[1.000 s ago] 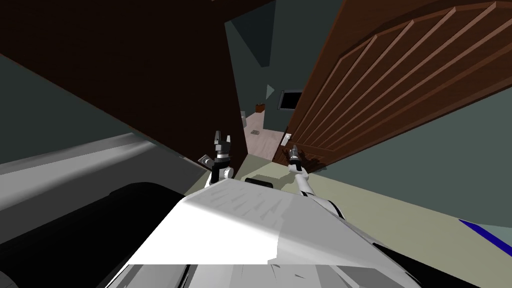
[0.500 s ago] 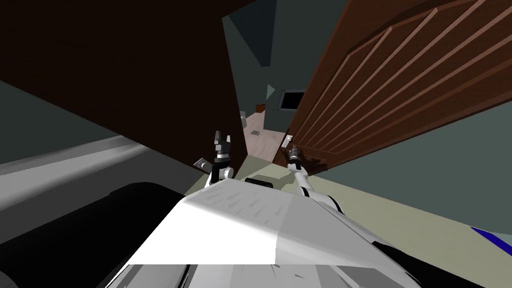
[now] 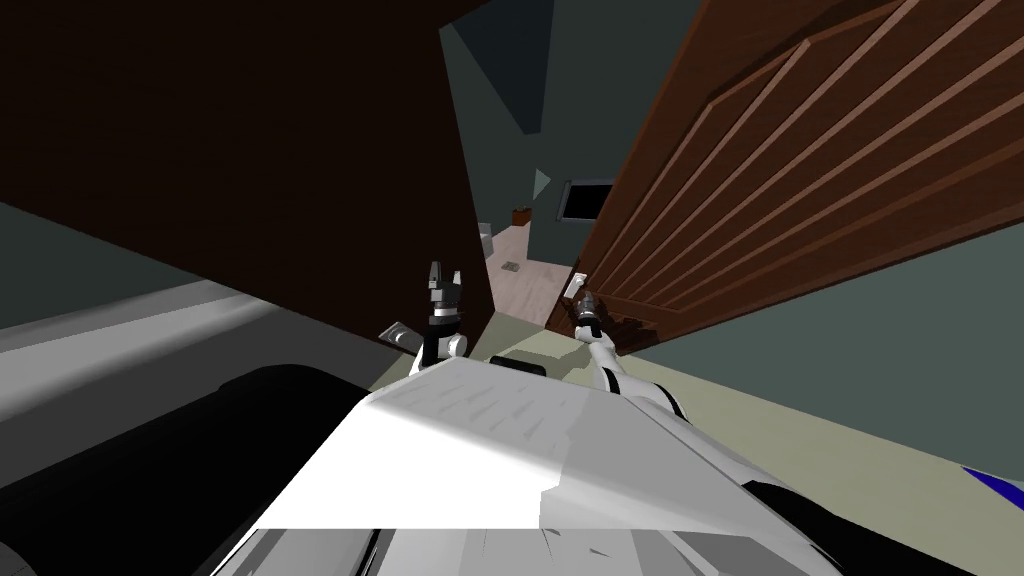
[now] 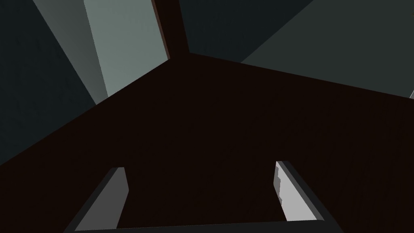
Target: Pull the door open
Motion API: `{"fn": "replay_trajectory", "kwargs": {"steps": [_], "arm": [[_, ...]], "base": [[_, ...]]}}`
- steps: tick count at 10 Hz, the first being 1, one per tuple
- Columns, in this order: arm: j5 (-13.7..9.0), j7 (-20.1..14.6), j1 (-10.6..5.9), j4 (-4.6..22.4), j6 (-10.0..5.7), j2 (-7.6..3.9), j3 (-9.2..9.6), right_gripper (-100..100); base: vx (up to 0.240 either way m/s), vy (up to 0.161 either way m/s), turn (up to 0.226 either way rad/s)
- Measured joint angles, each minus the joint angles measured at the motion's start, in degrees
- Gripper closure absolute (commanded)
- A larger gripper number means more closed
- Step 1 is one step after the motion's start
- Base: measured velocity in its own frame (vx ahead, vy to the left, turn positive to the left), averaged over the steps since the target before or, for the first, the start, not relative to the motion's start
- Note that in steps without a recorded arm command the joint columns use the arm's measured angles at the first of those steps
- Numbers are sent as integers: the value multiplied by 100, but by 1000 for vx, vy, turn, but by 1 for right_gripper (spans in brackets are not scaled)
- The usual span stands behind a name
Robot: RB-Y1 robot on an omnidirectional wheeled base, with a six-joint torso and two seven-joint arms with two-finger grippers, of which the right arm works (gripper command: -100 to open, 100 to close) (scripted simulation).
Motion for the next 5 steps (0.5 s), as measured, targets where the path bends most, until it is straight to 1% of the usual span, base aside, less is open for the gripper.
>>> {"fn": "replay_trajectory", "kwargs": {"steps": [1,2,3,5], "arm": [[-8,-13,-49,87,7,-5,-13,-100],[-9,-16,-54,95,11,-5,-15,-100],[-12,-13,-57,110,6,-10,-22,-100],[-18,-2,-54,109,8,-11,-40,-100]], "base": [[40,-3,4],[143,-8,18],[180,-28,22],[209,-54,26]]}}
